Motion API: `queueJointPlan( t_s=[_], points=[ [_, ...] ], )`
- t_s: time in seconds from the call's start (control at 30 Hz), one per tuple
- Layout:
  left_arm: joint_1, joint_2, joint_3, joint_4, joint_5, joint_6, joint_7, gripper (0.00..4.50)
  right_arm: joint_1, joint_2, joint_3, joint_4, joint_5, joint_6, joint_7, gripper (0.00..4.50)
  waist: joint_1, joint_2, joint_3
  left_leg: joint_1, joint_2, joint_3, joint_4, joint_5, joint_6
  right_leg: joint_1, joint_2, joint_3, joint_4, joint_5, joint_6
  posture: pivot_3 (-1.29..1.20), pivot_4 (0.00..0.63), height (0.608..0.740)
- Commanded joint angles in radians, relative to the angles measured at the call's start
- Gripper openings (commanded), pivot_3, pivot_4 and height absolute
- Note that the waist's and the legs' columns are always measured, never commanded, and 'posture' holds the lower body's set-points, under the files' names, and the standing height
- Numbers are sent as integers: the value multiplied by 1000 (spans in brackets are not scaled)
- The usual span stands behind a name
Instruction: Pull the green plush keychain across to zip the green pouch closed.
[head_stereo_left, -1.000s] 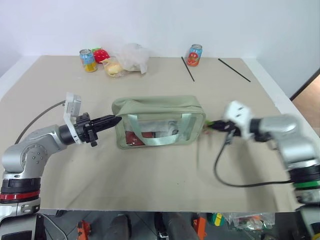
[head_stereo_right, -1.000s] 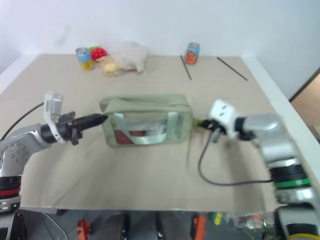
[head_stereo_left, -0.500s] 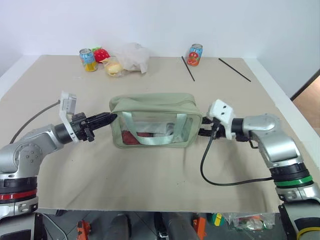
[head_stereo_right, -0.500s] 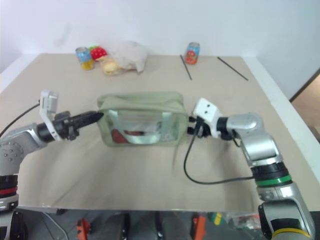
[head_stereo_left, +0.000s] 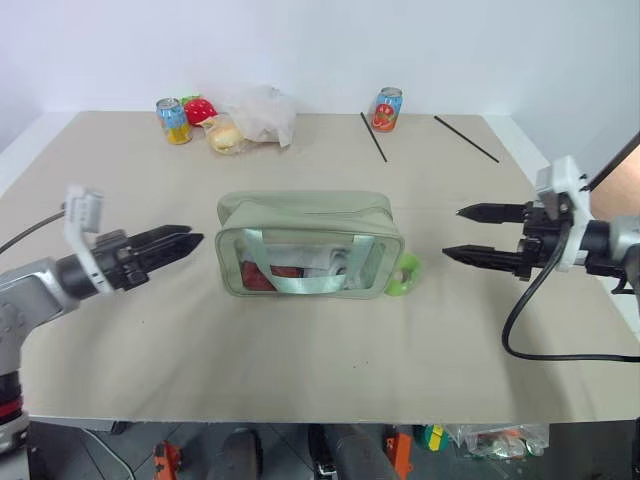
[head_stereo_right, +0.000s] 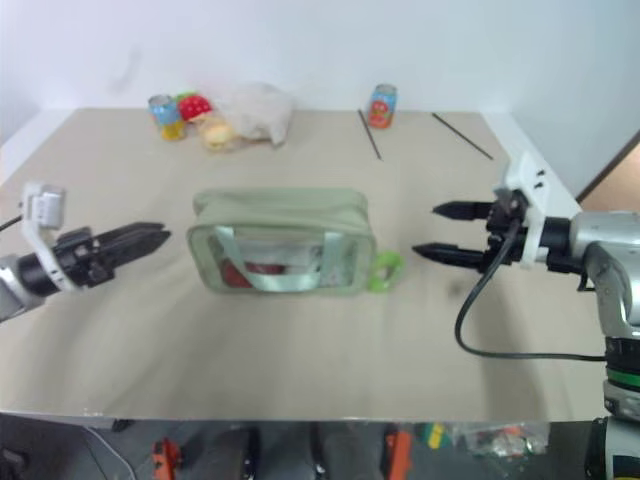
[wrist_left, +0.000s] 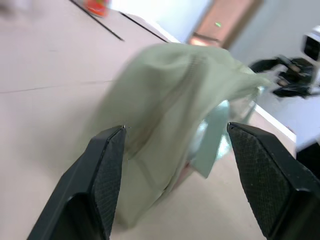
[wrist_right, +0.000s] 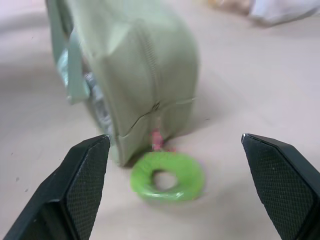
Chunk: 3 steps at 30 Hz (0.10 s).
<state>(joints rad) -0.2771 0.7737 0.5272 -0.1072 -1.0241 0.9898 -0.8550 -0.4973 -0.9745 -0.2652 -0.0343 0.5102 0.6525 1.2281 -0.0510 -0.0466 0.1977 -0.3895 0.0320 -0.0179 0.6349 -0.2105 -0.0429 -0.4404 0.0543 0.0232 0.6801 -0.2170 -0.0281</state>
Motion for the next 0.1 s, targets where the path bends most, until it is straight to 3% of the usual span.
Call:
queueJointPlan(
  t_s=[0.03, 0.1],
  points=[
    [43, 13, 85, 33, 4, -22, 41, 3345, 42, 8, -49, -4, 22, 5, -47, 4350, 3, 0, 0, 0, 0, -1, 0, 0, 0, 0, 0, -1, 0, 0, 0, 0, 150, 740],
    [73, -3, 100, 47, 19, -42, 61, 3345, 76, 31, -44, -9, 22, -1, -73, 4350, 3, 0, 0, 0, 0, -1, 0, 0, 0, 0, 0, -1, 0, -1, -1, 0, 150, 740]
  ],
)
